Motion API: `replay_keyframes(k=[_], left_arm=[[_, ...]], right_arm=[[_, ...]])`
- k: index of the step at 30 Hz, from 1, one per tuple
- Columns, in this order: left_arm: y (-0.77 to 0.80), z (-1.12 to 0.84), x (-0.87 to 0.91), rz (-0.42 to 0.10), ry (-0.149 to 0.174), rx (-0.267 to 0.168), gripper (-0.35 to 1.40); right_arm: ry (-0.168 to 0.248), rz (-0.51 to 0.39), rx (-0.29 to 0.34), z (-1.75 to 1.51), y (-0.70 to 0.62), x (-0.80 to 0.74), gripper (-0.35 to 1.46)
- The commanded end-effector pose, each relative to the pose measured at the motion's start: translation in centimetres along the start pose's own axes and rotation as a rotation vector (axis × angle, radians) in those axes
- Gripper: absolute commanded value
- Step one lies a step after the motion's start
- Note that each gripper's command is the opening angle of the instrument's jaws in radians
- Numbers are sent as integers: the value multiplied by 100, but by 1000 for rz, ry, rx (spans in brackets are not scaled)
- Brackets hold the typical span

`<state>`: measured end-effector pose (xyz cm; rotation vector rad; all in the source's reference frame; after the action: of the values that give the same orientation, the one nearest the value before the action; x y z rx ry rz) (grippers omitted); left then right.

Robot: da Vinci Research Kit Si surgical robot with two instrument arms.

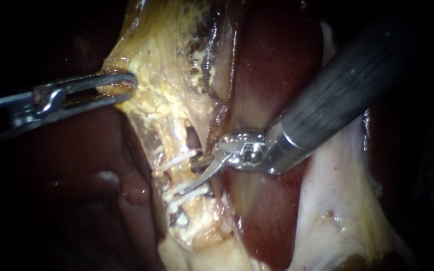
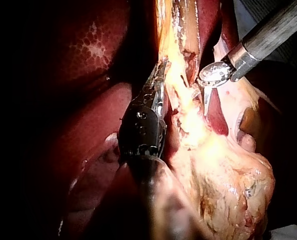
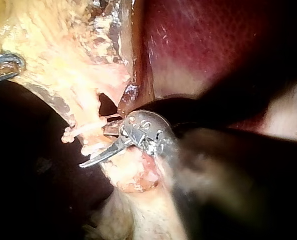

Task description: Go to the cutting position left tube

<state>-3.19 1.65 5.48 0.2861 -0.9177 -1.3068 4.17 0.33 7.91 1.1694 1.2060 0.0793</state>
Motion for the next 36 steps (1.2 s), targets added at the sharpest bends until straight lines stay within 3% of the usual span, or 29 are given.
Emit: replay_keyframes(k=[1, 12, 27, 36], left_arm=[[3, 1, 0, -1, 0, 0, -35], [7, 6, 2, 0, -3, -4, -35], [5, 10, 3, 0, -4, -6, -35], [4, 11, 3, -1, -5, -7, -35]], right_arm=[[3, 3, 8, 2, 0, 1, 121], [1, 13, 47, 27, 8, 2, 121], [58, 101, 57, 46, 19, 9, 111], [67, 135, 57, 51, 22, 8, 106]])
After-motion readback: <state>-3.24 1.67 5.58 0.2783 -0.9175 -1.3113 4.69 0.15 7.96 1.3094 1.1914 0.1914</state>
